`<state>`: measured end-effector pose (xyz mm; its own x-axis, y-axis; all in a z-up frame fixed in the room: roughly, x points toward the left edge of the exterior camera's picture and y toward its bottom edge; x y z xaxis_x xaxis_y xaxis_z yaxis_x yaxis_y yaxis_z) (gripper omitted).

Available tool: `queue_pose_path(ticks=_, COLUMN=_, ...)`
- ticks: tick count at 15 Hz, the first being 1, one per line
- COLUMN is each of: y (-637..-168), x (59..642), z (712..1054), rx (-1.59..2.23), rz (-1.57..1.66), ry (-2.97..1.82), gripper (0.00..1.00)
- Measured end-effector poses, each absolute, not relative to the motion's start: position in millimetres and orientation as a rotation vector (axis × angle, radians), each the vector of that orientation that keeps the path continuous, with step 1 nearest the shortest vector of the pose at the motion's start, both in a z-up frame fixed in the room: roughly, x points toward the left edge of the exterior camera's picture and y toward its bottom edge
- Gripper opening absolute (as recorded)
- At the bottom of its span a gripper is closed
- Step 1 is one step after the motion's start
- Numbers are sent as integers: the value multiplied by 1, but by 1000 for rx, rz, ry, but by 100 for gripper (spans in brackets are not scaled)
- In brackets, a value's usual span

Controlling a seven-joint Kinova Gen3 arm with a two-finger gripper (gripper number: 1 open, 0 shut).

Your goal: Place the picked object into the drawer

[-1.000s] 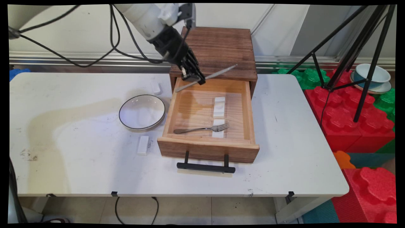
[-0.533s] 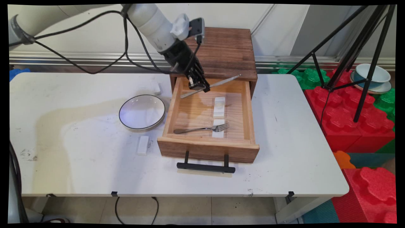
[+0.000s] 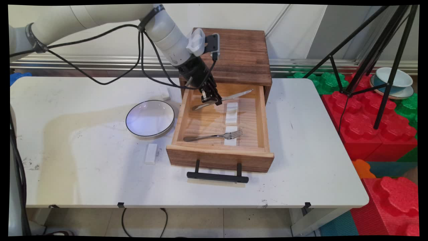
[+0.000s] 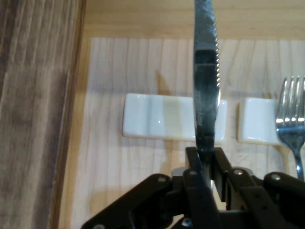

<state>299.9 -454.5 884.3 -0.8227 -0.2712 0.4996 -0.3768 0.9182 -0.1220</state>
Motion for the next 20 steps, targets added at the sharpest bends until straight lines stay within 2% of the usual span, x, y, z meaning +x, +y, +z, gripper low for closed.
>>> queue_pose_path(ticks=10, y=-462, x=300, z=850, rx=483, rz=283, ry=-2626, gripper=0)
queue_pose_path(ticks=19, y=-464, x=302, z=832, rx=490, rz=269, ry=-2642, gripper=0)
queue_pose_path(ticks=20, y=-465, x=303, z=831, rx=491, rz=268, ry=-2643, gripper=100)
